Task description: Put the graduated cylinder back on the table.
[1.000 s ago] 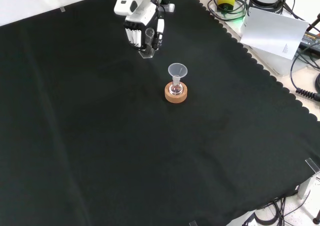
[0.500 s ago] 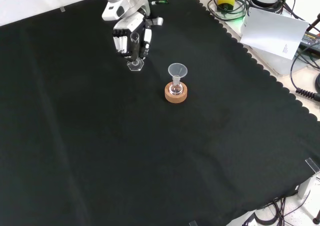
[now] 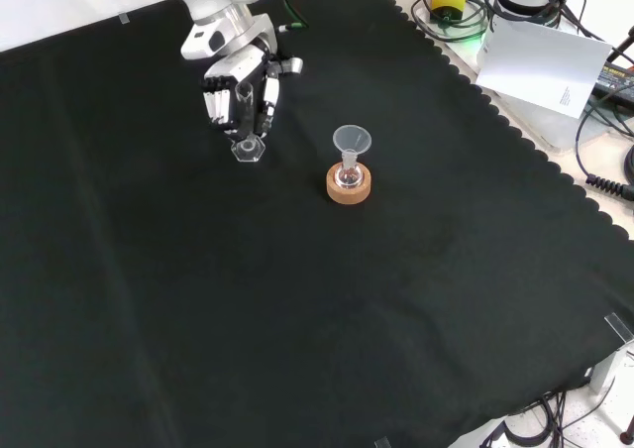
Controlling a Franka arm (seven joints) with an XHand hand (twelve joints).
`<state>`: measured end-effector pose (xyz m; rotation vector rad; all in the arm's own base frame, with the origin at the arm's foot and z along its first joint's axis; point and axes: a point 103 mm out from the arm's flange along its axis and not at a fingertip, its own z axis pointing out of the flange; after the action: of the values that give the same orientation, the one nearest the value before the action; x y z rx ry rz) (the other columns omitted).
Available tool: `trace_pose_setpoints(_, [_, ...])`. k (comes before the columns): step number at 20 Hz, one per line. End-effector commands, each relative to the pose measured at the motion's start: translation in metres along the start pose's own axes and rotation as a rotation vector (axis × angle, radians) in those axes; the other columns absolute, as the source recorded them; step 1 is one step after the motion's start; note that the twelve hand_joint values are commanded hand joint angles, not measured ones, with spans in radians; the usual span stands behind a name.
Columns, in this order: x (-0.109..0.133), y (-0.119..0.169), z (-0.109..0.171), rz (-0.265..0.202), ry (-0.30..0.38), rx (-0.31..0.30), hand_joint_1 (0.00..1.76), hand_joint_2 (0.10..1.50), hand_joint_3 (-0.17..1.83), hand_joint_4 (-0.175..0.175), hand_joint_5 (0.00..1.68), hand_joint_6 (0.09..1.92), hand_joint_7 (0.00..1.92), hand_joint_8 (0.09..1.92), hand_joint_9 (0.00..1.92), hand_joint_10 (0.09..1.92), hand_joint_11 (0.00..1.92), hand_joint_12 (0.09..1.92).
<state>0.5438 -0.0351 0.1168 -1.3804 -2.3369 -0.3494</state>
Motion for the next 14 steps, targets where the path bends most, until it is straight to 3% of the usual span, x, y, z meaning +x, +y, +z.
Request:
trace_pose_setpoints(1, [-0.003, 0.018, 0.01, -0.016, 0.075, -0.052, 1.26, 1.13, 0.0, -0.175, 0.94, 1.05, 0.98, 1.04, 1.43, 0.09, 1.15, 0.84])
trace_pose_setpoints(6, [-0.005, 0.024, 0.013, -0.025, 0.126, -0.076, 1.26, 1.13, 0.0, -0.175, 0.94, 1.05, 0.97, 1.04, 1.43, 0.09, 1.15, 0.84])
trace_pose_setpoints(14, [-0.013, 0.025, 0.023, -0.002, 0.169, -0.098, 1.26, 1.13, 0.0, -0.175, 0.94, 1.05, 0.97, 1.05, 1.42, 0.09, 1.14, 0.84])
